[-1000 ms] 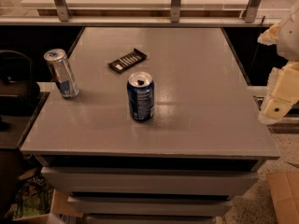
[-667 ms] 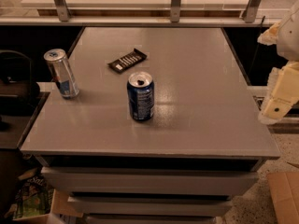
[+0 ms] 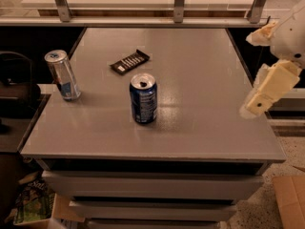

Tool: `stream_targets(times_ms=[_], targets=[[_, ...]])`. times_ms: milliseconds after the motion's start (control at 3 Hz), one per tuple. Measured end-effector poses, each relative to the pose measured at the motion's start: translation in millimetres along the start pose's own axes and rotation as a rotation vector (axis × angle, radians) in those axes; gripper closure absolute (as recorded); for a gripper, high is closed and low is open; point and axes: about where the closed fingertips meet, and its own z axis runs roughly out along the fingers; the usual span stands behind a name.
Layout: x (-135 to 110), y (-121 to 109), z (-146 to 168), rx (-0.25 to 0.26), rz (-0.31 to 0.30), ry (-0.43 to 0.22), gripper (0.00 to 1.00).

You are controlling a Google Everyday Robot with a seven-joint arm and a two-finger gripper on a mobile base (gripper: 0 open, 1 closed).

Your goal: Pick pepsi can

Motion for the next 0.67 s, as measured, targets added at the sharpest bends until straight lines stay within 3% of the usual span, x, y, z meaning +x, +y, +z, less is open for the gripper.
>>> stream_targets(times_ms=[333, 667], targets=[[-33, 4, 24, -0.045, 0.039, -0.193, 0.00], [-68, 15, 44, -0.067, 0.077, -0.342, 0.00]])
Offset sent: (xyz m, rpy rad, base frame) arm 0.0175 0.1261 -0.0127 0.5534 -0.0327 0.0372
